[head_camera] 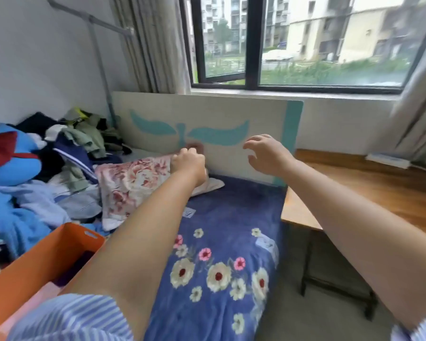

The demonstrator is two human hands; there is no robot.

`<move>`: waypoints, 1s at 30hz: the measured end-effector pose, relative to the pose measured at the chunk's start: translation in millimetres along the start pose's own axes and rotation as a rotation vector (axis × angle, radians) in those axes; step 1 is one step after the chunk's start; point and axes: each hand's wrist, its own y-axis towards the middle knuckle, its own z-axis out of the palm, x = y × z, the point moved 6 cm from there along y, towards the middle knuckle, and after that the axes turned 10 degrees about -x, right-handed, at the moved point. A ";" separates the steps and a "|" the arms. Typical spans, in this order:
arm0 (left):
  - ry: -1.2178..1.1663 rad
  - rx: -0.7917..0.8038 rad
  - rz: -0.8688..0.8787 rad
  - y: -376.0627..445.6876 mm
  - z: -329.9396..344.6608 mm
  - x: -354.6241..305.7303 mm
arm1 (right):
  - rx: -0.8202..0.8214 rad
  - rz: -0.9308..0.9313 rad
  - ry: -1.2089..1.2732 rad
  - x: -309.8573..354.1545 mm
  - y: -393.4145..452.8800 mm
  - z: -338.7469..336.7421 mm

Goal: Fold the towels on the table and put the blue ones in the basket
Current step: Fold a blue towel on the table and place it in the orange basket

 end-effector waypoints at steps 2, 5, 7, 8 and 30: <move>-0.057 -0.040 0.117 13.8 -19.6 -72.7 | -0.030 0.108 -0.060 -58.6 -31.5 -37.0; -0.097 -0.079 0.286 21.6 -43.8 -172.9 | -0.056 0.251 -0.134 -134.0 -81.7 -87.3; -0.143 -0.111 0.393 20.4 -62.4 -259.0 | -0.115 0.384 -0.202 -197.3 -133.2 -131.4; -0.133 -0.108 0.400 22.1 -62.9 -268.3 | -0.118 0.396 -0.184 -206.9 -139.5 -136.3; -0.408 -0.195 0.734 40.1 -152.6 -745.8 | -0.176 0.727 -0.338 -605.2 -340.6 -296.3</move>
